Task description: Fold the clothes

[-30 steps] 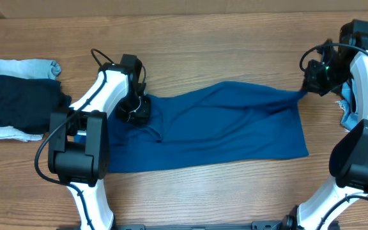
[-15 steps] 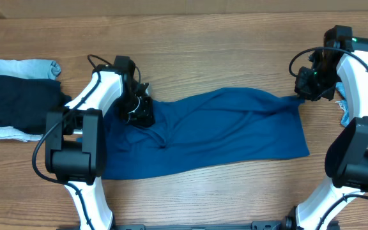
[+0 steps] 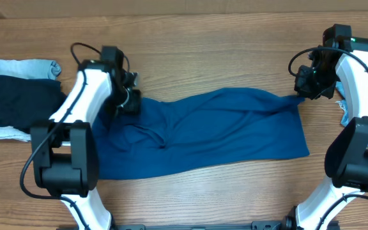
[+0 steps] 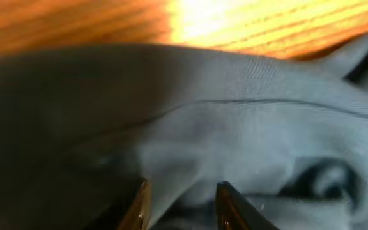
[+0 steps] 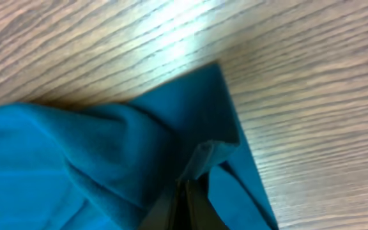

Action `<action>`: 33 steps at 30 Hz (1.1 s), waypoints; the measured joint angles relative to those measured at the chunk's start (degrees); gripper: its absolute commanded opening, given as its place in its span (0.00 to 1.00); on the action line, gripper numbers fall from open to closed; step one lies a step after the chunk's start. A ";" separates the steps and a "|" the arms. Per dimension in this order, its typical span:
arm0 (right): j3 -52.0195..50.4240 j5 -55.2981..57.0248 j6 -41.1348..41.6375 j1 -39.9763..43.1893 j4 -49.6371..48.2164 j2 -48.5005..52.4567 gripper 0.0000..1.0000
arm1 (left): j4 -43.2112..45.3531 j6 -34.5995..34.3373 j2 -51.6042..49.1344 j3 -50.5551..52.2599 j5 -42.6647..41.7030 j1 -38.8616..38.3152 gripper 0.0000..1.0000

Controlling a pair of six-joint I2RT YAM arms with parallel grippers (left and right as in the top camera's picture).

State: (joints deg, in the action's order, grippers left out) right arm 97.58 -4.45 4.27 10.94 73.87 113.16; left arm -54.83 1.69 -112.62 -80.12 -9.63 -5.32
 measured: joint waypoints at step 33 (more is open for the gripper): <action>-0.11 1.01 4.33 0.00 -0.74 0.00 0.72 | 9.38 4.74 -1.05 -2.84 2.45 -17.62 0.50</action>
State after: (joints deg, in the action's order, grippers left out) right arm 97.47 -3.44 8.60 10.94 73.12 113.16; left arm -45.45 6.44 -113.67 -82.96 -7.18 -22.94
